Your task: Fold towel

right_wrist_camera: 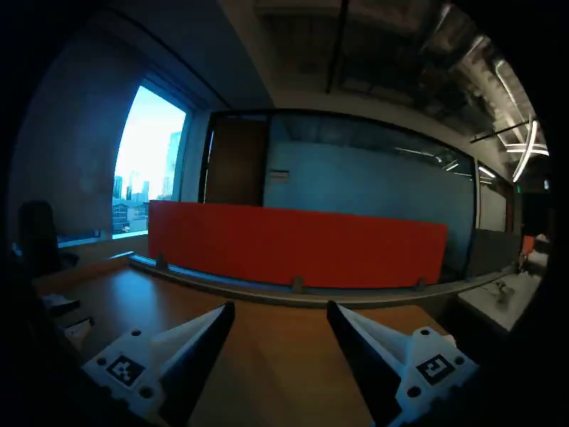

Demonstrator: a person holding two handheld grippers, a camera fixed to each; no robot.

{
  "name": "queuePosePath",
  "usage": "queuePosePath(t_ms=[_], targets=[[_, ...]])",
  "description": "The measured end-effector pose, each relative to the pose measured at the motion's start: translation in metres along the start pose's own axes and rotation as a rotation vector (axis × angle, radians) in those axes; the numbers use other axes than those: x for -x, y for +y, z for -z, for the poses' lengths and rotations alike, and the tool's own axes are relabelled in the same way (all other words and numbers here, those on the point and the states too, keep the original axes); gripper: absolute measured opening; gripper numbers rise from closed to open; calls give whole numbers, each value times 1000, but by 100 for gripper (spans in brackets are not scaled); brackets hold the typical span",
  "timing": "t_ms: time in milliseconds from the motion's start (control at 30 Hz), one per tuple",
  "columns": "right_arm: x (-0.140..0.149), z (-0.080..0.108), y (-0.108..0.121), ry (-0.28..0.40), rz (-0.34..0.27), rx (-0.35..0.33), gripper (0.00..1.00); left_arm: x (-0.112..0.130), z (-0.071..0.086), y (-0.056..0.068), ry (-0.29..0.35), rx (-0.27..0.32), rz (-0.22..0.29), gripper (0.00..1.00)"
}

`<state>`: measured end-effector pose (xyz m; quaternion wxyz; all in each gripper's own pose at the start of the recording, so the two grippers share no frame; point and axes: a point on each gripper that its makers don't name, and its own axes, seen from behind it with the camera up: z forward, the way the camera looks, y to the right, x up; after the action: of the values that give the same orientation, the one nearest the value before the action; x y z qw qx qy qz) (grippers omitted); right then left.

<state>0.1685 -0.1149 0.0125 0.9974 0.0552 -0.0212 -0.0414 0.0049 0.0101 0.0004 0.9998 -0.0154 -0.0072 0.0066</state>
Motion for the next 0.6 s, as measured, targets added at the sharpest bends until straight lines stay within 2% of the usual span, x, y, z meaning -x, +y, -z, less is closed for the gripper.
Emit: queuePosePath(t_ms=[200,600], targets=[[-2,2,2,4,1,2,100,6,0,-3,1,-8,15,95],[5,2,2,0,17,5,100,3,2,-4,15,-8,16,95]])
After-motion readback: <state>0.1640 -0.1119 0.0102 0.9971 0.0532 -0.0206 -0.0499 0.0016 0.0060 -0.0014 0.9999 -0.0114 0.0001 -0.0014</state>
